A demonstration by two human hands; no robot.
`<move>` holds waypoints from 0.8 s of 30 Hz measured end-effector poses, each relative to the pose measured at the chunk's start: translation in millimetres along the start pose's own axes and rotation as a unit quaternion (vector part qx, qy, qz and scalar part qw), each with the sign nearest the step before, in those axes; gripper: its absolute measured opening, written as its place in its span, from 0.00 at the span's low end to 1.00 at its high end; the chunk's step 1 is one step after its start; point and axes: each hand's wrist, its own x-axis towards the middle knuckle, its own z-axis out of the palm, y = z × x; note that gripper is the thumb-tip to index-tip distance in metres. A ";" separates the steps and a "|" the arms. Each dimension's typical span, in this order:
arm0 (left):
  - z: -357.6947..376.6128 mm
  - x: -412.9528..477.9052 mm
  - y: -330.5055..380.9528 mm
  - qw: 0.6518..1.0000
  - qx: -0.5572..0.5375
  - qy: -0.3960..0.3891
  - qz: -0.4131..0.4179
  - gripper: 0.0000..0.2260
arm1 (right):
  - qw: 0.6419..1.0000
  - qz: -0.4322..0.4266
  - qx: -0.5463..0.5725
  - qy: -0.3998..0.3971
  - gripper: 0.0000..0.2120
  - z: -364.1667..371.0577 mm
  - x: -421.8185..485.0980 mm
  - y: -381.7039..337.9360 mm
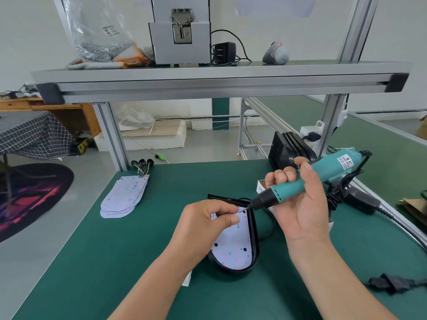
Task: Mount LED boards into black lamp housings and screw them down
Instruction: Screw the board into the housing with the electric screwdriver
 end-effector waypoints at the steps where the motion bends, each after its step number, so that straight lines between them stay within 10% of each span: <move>1: 0.6 -0.5 0.5 1.000 -0.002 0.002 -0.003 0.08 | 1.000 0.000 0.000 -0.001 0.03 0.5 -0.5 -0.2; 24: 9.0 -4.8 3.8 1.000 0.010 0.012 0.000 0.04 | 1.000 -0.002 0.003 -0.005 0.02 -1.1 -2.4 0.4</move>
